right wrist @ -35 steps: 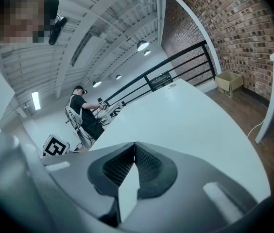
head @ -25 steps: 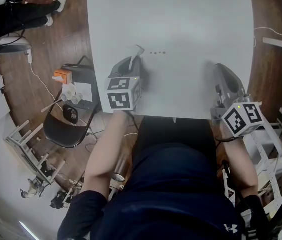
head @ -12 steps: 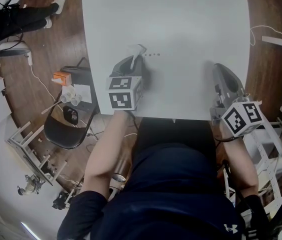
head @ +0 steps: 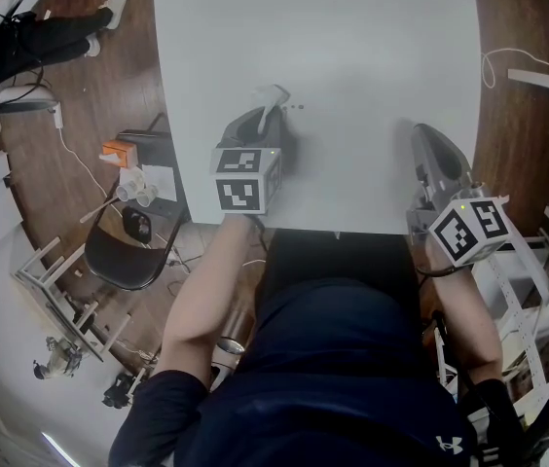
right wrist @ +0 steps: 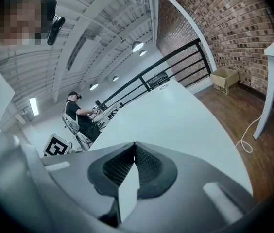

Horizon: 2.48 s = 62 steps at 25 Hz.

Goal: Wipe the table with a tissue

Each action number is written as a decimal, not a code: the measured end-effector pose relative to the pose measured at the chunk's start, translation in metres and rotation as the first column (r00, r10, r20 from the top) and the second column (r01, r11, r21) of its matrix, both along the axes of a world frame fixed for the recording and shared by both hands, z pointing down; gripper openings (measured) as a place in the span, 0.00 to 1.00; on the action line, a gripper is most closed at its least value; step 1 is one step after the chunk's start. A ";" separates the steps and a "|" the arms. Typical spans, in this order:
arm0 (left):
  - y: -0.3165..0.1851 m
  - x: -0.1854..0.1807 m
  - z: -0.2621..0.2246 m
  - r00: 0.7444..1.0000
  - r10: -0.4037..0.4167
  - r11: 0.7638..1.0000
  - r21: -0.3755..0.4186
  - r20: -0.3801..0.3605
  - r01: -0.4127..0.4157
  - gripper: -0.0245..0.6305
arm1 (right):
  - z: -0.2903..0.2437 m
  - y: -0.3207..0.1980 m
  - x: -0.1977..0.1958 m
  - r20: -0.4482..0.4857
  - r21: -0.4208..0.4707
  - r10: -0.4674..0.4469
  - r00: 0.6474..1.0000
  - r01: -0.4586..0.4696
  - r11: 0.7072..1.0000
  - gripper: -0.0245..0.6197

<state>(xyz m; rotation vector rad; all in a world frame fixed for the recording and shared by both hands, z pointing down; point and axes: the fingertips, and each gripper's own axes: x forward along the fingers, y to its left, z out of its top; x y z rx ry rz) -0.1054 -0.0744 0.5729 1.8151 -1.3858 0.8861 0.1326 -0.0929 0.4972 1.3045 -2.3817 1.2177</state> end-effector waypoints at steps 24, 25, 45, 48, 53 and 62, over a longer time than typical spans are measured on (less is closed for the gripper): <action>-0.011 0.066 0.000 0.995 0.096 0.995 0.006 -0.034 -0.096 0.05 | 0.001 -0.003 0.026 0.013 0.003 0.009 1.000 -0.010 1.000 0.05; -0.011 0.069 0.000 0.995 0.098 0.995 0.007 -0.036 -0.098 0.05 | 0.001 -0.002 0.028 0.012 0.002 0.010 1.000 -0.010 1.000 0.05; -0.011 0.143 0.001 0.978 0.188 0.982 0.006 -0.088 -0.188 0.05 | 0.002 -0.002 0.041 0.008 -0.012 0.018 1.000 -0.018 1.000 0.05; -0.012 0.142 -0.001 0.977 0.184 0.983 0.001 -0.107 -0.185 0.05 | 0.001 -0.002 0.039 0.008 -0.011 0.020 1.000 -0.020 1.000 0.05; -0.014 0.139 -0.033 0.973 0.157 0.987 0.065 -0.171 -0.148 0.05 | -0.011 -0.007 0.036 0.006 0.023 0.024 1.000 -0.024 0.999 0.05; 0.004 0.095 -0.118 0.939 0.090 0.982 0.187 -0.331 -0.029 0.05 | -0.039 -0.003 0.002 0.002 0.072 0.002 1.000 -0.002 0.997 0.05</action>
